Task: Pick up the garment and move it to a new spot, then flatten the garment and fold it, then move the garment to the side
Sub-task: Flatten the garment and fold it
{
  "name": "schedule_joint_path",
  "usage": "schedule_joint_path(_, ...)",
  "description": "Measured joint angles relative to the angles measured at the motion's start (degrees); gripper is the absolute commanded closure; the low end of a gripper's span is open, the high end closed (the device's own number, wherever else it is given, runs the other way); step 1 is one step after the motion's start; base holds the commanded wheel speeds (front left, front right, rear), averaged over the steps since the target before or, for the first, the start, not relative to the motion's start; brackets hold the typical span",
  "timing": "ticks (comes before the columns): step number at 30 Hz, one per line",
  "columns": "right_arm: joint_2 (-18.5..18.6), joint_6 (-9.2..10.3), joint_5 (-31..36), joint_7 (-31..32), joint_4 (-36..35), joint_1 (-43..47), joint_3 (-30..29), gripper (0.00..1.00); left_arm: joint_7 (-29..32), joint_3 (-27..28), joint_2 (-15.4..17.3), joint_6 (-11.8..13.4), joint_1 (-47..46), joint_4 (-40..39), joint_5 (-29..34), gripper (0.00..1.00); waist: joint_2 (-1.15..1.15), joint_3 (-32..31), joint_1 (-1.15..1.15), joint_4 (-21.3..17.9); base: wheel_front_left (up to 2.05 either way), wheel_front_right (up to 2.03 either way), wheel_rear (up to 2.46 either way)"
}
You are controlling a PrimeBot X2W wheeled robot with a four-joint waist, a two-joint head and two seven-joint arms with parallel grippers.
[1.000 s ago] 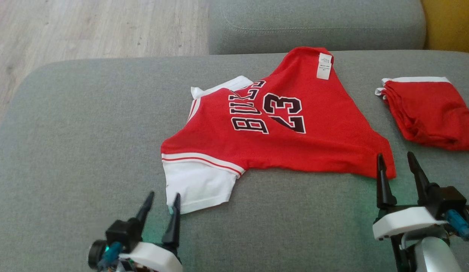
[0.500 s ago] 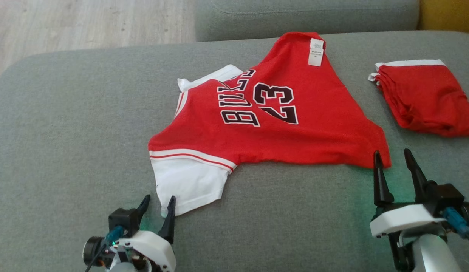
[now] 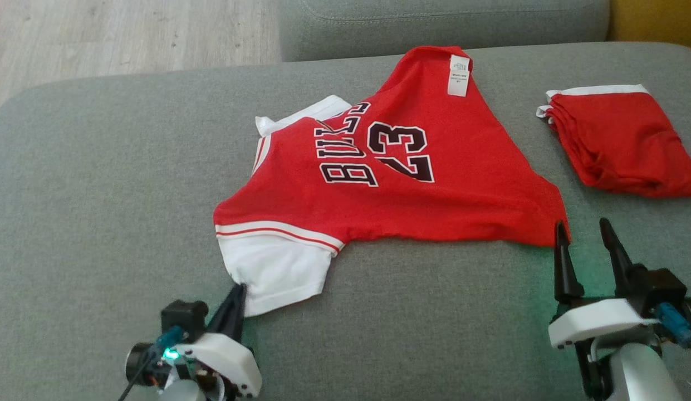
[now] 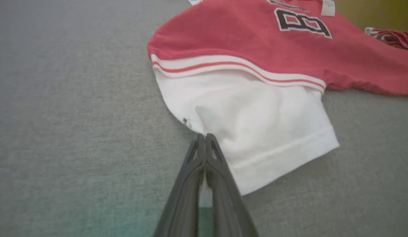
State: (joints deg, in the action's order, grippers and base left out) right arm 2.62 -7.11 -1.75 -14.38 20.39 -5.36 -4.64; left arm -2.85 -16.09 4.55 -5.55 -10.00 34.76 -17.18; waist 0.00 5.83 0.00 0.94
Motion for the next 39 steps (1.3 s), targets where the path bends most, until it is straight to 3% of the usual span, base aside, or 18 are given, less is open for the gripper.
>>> schedule_joint_path(10,0.0,0.0,-0.2,0.0,7.3,-0.5,-1.6,0.0,-9.9,3.5,0.3,2.1,0.0,-5.8,-1.5,1.0,0.0,-0.5,0.0,0.8,0.0,0.0,0.0)
schedule_joint_path(32,0.0,0.0,-3.1,0.8,32.3,-13.2,-4.6,0.0,-11.4,3.6,0.1,2.5,0.0,-8.3,-1.4,1.0,0.0,0.3,0.0,2.6,0.0,0.0,0.0)
schedule_joint_path(38,0.5,0.01,-4.6,0.8,36.9,-16.3,-2.6,0.0,-11.4,3.4,0.1,2.4,0.0,-8.0,-1.3,1.0,0.0,0.0,0.0,2.8,0.0,0.0,0.0)
schedule_joint_path(39,0.6,0.0,-4.9,0.7,38.1,-16.7,-2.2,0.53,-11.4,3.4,0.1,2.4,0.0,-8.0,-1.3,1.0,0.0,-0.2,0.0,2.8,0.0,0.0,0.0)
